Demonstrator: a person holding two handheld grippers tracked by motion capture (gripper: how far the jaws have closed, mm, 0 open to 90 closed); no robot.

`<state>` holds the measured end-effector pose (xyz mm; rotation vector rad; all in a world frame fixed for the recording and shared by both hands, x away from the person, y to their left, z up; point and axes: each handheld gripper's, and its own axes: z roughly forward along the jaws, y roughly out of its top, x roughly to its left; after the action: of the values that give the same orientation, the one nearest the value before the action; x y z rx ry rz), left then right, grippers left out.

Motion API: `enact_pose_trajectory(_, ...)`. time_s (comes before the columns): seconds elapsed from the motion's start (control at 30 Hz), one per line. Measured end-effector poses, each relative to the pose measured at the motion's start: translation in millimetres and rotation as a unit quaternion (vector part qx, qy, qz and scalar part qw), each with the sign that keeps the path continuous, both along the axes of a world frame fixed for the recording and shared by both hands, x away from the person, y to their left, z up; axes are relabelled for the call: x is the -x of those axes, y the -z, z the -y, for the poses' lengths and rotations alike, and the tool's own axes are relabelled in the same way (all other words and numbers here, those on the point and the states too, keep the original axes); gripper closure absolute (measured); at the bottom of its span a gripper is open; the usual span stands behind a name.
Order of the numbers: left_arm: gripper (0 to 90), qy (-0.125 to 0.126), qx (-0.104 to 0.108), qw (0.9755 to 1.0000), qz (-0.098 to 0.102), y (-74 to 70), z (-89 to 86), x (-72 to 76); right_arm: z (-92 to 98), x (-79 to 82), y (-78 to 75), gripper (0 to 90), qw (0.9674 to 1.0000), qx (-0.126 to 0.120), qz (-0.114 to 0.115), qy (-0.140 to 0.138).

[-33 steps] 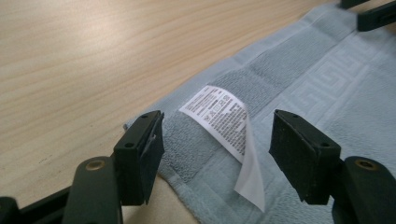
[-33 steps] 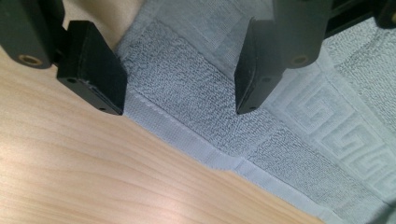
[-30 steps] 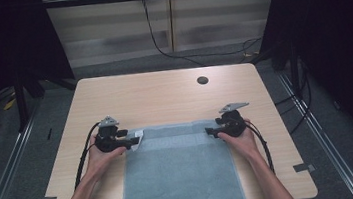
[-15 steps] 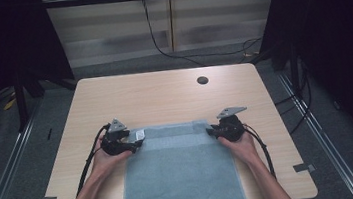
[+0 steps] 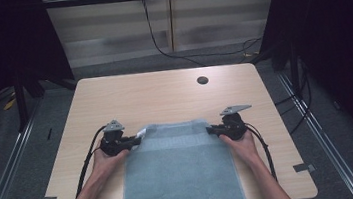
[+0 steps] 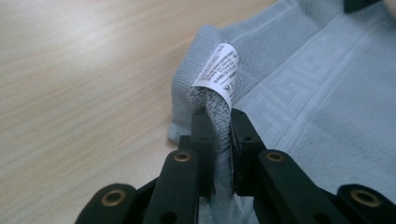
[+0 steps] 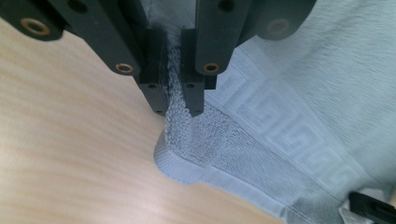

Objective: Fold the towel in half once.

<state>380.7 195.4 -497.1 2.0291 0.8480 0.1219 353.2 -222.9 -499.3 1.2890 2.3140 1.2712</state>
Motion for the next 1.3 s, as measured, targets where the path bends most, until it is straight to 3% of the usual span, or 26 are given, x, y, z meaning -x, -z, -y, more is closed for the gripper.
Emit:
enact_pose_trajectory(0.03,82.6,-0.005,0.014,0.9999,0.002,-4.4,-2.3,-0.4,0.6,0.1,-3.6,84.4,1.0,-0.005,0.004,0.0)
enact_pose_trajectory(0.07,82.6,-0.005,0.014,0.9999,0.002,-4.4,-2.3,-0.4,0.6,0.1,-3.6,84.4,1.0,-0.005,0.004,0.0)
enact_pose_trajectory(0.1,82.6,-0.007,0.034,0.9994,0.009,-14.0,-6.8,-1.3,3.5,0.3,-15.8,84.4,0.9994,-0.029,0.017,0.002)
enact_pose_trajectory(0.13,82.6,-0.007,0.034,0.9994,0.009,-14.0,-6.8,-1.3,4.6,0.2,-20.0,84.4,0.9991,-0.035,0.023,0.001)
enact_pose_trajectory(0.2,82.6,-0.011,0.053,0.9984,0.018,-22.8,-9.0,-2.1,5.7,0.0,-25.8,84.4,0.9986,-0.042,0.032,0.003)
enact_pose_trajectory(0.3,82.6,-0.01,0.064,0.9974,0.032,-42.1,-5.1,-7.7,11.9,-4.7,-52.1,84.4,0.9969,-0.057,0.055,0.005)
enact_pose_trajectory(0.33,82.7,-0.01,0.064,0.9974,0.032,-42.1,-5.1,-7.7,11.9,-4.7,-52.1,84.4,0.9969,-0.057,0.055,0.005)
enact_pose_trajectory(0.37,82.6,-0.011,0.067,0.997,0.039,-48.2,-3.8,-10.0,14.5,-7.6,-65.2,84.4,0.9959,-0.06,0.067,0.009)
enact_pose_trajectory(0.47,82.6,-0.02,0.08,0.9947,0.062,-78.5,0.8,-24.1,17.9,-14.1,-84.1,84.5,0.9946,-0.062,0.081,0.014)
enact_pose_trajectory(0.5,82.6,-0.02,0.08,0.9947,0.062,-78.5,0.8,-24.1,19.3,-17.1,-91.5,84.5,0.9938,-0.064,0.09,0.017)
enact_pose_trajectory(0.53,82.7,-0.023,0.084,0.9938,0.069,-87.8,2.4,-28.2,20.7,-19.8,-99.6,84.5,0.9927,-0.069,0.096,0.02)
enact_pose_trajectory(0.57,82.6,-0.027,0.094,0.9918,0.083,-105.8,5.1,-35.9,22.0,-22.5,-107.6,84.6,0.9916,-0.074,0.104,0.023)
enact_pose_trajectory(0.6,82.7,-0.027,0.094,0.9918,0.083,-105.8,5.1,-35.9,22.0,-22.5,-107.6,84.6,0.9916,-0.074,0.104,0.023)
enact_pose_trajectory(0.63,82.7,-0.031,0.102,0.9898,0.094,-122.2,7.3,-42.6,24.4,-28.2,-125.3,84.6,0.9895,-0.077,0.119,0.029)
enact_pose_trajectory(0.73,82.7,-0.034,0.113,0.9867,0.111,-143.7,9.5,-49.9,26.6,-35.1,-144.3,84.6,0.9876,-0.077,0.132,0.035)
enact_pose_trajectory(0.77,82.7,-0.034,0.113,0.9867,0.111,-143.7,9.5,-49.9,26.6,-35.1,-144.3,84.6,0.9876,-0.077,0.132,0.035)
enact_pose_trajectory(0.8,82.6,-0.035,0.119,0.9849,0.121,-157.0,10.4,-53.2,27.7,-40.3,-159.0,84.7,0.9862,-0.074,0.144,0.036)
enact_pose_trajectory(0.97,82.7,-0.043,0.129,0.9784,0.156,-192.9,12.7,-54.1,29.0,-49.4,-191.2,84.8,0.9822,-0.074,0.167,0.043)
enact_pose_trajectory(1.0,82.7,-0.044,0.132,0.9769,0.162,-195.7,13.0,-52.2,28.7,-50.5,-198.8,84.8,0.9808,-0.076,0.174,0.044)
enact_pose_trajectory(1.07,82.8,-0.035,0.137,0.9765,0.163,-196.9,12.2,-48.9,28.1,-50.3,-202.4,84.8,0.9803,-0.078,0.176,0.044)
enact_pose_trajectory(1.1,82.8,-0.03,0.124,0.9783,0.164,-192.1,10.9,-43.8,25.6,-46.9,-206.0,84.8,0.9811,-0.073,0.176,0.036)
enact_pose_trajectory(1.13,82.7,-0.03,0.124,0.9783,0.164,-192.1,10.9,-43.8,24.6,-44.6,-204.2,84.8,0.9815,-0.07,0.175,0.033)
enact_pose_trajectory(1.2,82.7,-0.029,0.118,0.9808,0.153,-180.7,6.7,-37.6,23.7,-40.1,-200.1,84.8,0.9822,-0.069,0.172,0.029)
enact_pose_trajectory(1.27,82.8,-0.017,0.119,0.983,0.139,-162.6,-0.5,-23.3,22.1,-21.2,-181.1,84.8,0.9849,-0.068,0.158,0.018)
enact_pose_trajectory(1.3,82.8,-0.017,0.119,0.983,0.139,-162.6,-0.5,-23.3,21.7,-15.5,-177.1,84.8,0.9848,-0.073,0.157,0.014)
